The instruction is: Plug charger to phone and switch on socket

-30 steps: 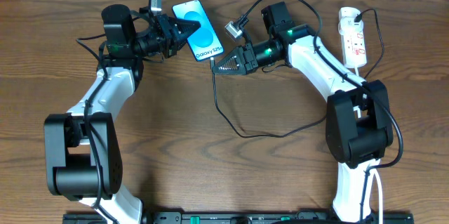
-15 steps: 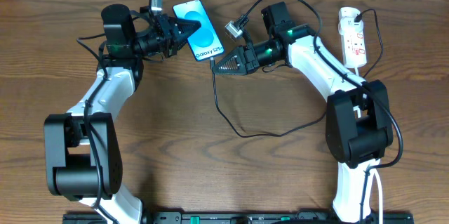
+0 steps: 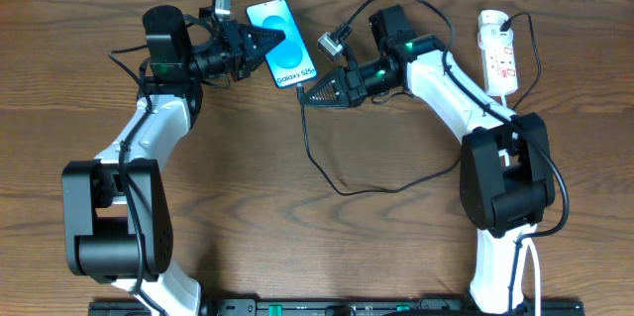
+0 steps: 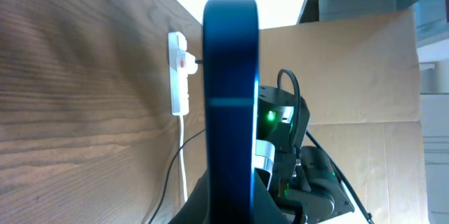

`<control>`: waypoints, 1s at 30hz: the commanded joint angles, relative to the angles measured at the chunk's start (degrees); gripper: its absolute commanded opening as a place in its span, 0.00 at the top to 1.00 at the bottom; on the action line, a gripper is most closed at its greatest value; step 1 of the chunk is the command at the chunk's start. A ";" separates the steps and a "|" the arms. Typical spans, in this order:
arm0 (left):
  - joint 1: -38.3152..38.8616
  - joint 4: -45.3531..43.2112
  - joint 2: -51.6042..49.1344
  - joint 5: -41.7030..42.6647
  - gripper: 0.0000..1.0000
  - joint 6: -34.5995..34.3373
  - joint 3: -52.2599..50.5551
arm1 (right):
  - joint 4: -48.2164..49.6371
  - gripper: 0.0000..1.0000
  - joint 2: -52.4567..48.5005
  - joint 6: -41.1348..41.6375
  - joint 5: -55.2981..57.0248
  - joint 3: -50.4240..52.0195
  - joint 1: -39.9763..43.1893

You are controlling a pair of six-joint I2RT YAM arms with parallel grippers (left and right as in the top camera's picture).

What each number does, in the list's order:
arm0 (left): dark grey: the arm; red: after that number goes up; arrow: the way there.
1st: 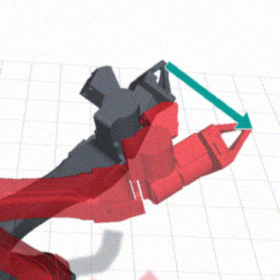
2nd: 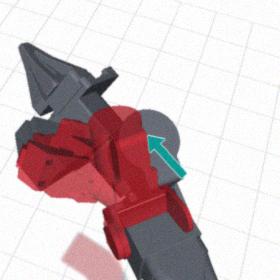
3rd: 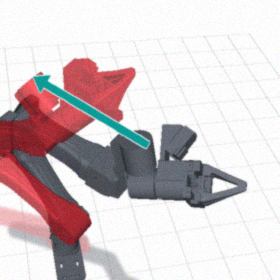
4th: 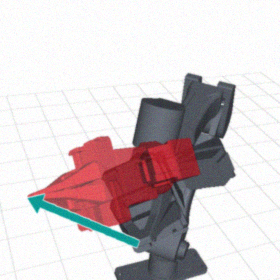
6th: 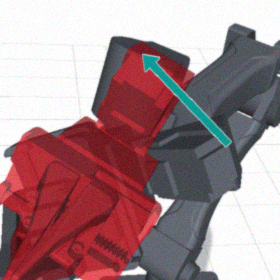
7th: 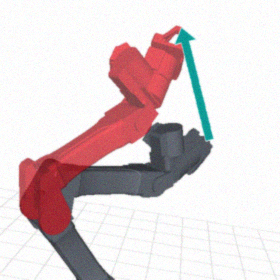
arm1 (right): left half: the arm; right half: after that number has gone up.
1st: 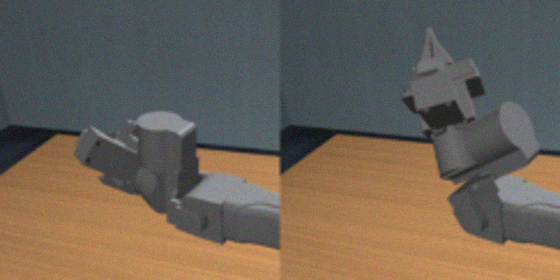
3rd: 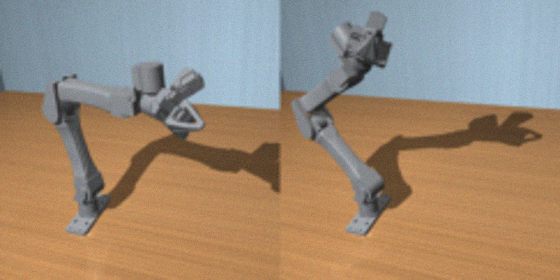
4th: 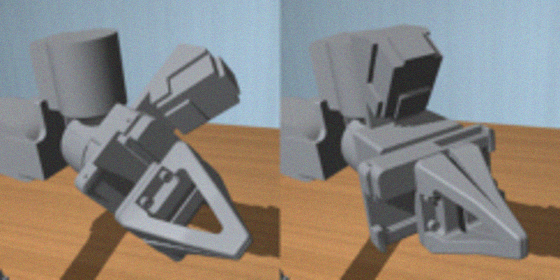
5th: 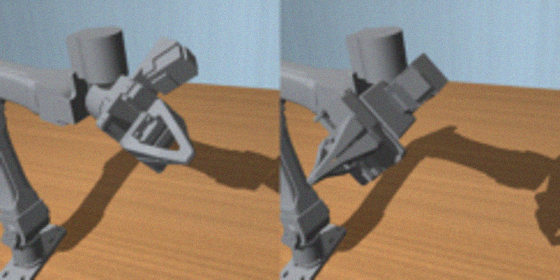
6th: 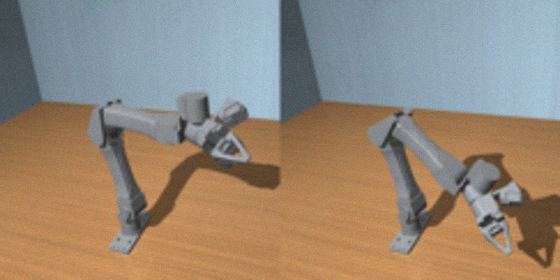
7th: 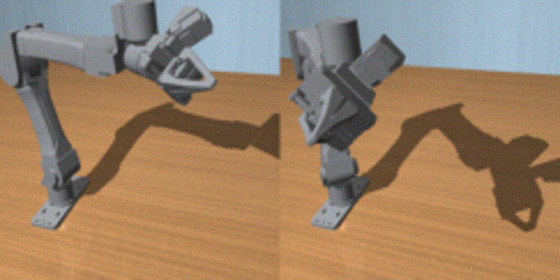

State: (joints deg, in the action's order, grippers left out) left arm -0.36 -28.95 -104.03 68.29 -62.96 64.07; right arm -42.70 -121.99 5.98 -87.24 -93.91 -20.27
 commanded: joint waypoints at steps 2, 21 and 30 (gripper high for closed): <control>0.17 -0.55 1.49 3.30 0.93 1.90 -0.11 | -1.64 0.99 0.00 -2.49 -2.27 -0.04 0.81; 0.17 -0.57 1.49 4.35 0.93 4.00 -0.11 | -3.34 0.99 0.00 -4.74 -2.29 -0.04 -0.24; -0.57 -1.01 1.49 4.39 0.93 2.56 -0.09 | -3.52 0.99 0.00 -4.98 -2.29 -0.04 -0.31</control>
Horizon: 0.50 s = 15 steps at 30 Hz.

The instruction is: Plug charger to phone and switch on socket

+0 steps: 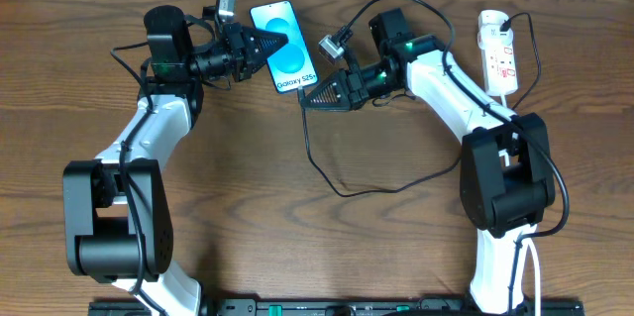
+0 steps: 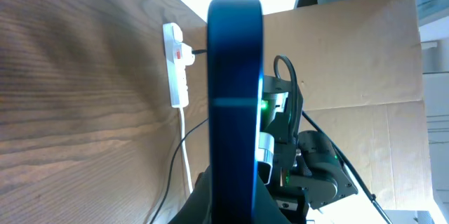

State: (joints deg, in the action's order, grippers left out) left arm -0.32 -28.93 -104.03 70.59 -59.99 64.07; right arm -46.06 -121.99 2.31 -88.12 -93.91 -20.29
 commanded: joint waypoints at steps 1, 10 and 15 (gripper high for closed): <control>-0.79 -1.40 1.49 2.10 0.93 -0.92 -0.09 | -0.15 0.99 0.00 -1.33 -1.42 -0.04 -0.31; -1.22 -4.59 1.49 2.54 0.93 -3.34 -0.09 | -0.28 0.99 0.00 -2.19 -1.42 -0.04 -1.14; -1.22 -4.59 1.49 2.54 0.93 -3.56 -0.09 | -0.22 0.99 0.00 -2.16 -1.42 -0.04 -1.18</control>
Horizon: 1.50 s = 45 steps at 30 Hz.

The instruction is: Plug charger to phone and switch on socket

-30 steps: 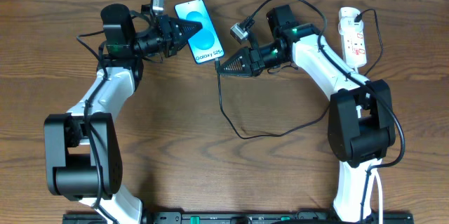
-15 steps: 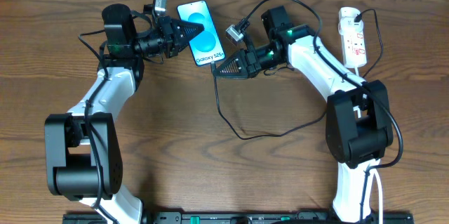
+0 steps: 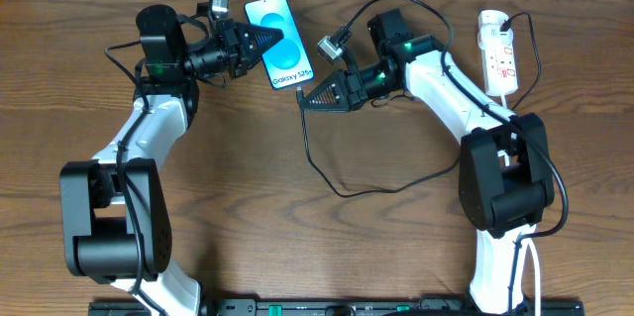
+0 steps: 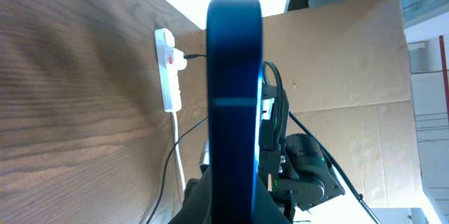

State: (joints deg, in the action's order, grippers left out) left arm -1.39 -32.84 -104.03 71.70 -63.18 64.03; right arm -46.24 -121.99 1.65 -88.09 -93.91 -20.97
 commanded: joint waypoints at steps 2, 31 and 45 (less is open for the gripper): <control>-0.15 -0.68 1.49 1.40 0.93 -0.37 -0.04 | -0.02 0.99 0.00 -1.53 -1.44 -0.04 -0.63; -0.15 -0.68 1.49 1.40 0.93 -0.31 -0.04 | 1.57 0.99 0.15 0.00 -1.44 -0.07 -0.76; -0.15 -0.68 1.49 1.40 0.93 -0.31 -0.04 | 2.64 0.99 0.59 0.02 -1.44 -0.07 -0.61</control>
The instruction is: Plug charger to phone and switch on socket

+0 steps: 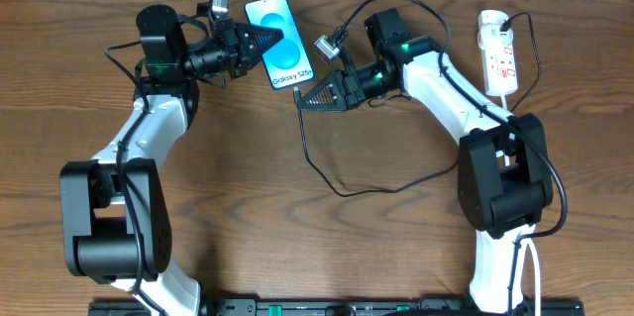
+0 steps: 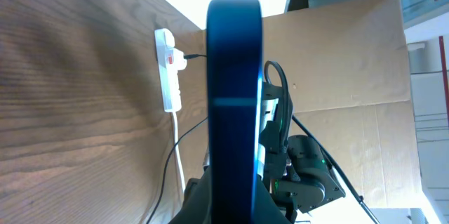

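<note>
My left gripper is shut on the left edge of the phone, which is held with its blue lit screen facing up at the back of the table. In the left wrist view the phone shows edge-on as a dark blue bar between the fingers. My right gripper is shut on the plug end of the black charger cable, just below and right of the phone's lower end. Whether the plug touches the phone cannot be told. The white socket strip lies at the back right, with its red switch visible.
The charger cable loops across the middle of the wooden table and runs up along the right arm to the strip. A cardboard wall stands behind the table. Another black cable hangs by the left arm.
My right gripper has shifted slightly left with the cable plug, nearer the phone's lower end. The left gripper and the phone have not moved.
At first my left gripper held the phone and my right held the cable plug just to its right. Then the phone sat a little further right, with the plug close below it. After that the phone was back to the left, and now the plug has followed.
</note>
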`<control>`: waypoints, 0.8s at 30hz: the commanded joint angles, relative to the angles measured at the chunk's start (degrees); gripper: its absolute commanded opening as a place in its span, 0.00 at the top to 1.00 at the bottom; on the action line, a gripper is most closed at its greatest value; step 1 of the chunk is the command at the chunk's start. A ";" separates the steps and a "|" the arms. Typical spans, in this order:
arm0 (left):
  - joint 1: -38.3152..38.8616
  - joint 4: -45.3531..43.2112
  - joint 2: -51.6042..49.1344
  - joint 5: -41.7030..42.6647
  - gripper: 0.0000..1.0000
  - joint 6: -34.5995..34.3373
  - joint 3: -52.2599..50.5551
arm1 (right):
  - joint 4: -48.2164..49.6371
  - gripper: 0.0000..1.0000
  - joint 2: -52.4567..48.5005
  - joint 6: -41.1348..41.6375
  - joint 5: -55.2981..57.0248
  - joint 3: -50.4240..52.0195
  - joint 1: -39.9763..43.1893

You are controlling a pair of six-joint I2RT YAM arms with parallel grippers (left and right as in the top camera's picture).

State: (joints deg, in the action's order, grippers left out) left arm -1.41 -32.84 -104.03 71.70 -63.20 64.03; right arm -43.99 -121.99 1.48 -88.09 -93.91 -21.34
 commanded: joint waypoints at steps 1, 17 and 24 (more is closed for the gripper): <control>-0.13 -0.68 1.49 1.40 0.93 -0.28 -0.04 | 0.70 0.99 0.59 0.24 -1.44 -0.07 -0.24; -0.13 -0.68 1.49 1.42 0.93 -0.31 -0.04 | 4.28 0.99 0.59 4.28 -1.42 -0.04 -0.28; -0.13 -0.72 1.49 3.32 0.93 -0.02 -0.04 | 3.96 0.99 0.59 5.38 -1.42 -0.04 -0.28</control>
State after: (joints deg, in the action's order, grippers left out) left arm -1.48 -32.91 -104.03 71.79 -63.20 64.03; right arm -39.81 -121.99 5.93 -88.12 -93.91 -21.34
